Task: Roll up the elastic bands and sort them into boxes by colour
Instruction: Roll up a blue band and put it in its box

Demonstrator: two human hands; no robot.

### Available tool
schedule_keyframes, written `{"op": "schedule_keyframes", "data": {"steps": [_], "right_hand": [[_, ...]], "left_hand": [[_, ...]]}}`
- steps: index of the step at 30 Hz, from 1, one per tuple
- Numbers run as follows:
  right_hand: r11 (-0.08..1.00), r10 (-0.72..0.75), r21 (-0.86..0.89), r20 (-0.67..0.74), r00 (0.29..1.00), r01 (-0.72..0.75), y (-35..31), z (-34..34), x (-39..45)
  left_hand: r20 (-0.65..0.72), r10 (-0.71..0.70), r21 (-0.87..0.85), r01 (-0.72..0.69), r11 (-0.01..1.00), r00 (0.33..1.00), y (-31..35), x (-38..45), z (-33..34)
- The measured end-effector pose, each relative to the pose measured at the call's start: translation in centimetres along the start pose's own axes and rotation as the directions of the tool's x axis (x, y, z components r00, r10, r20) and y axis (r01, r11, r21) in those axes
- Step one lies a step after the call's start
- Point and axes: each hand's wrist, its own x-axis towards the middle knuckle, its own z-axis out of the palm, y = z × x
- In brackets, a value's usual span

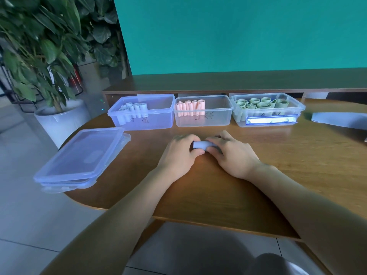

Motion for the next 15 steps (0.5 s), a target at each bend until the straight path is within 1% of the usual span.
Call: {"op": "schedule_keyframes", "data": {"steps": [4, 8, 12, 15], "right_hand": [[0.997, -0.006, 0.075, -0.012, 1.0, 0.006, 0.4, -0.2, 0.6], [0.965, -0.015, 0.26, -0.077, 0.997, 0.035, 0.6, -0.4, 0.7], [0.885, 0.005, 0.462, -0.134, 0.991, 0.058, 0.5, -0.5, 0.6], [0.82, 0.018, 0.568, -0.136, 0.991, 0.063, -0.1, -0.6, 0.3]], "left_hand": [[0.034, -0.013, 0.016, 0.013, 1.0, 0.999, 0.0, 0.9, -0.2], [0.062, -0.041, -0.019, 0.042, 0.999, 0.997, -0.2, 1.0, -0.4], [0.061, -0.06, -0.137, 0.068, 0.988, 0.996, -0.4, 0.7, -0.7], [0.046, -0.074, -0.205, 0.082, 0.975, 0.996, -0.5, 0.3, -1.1]]}}
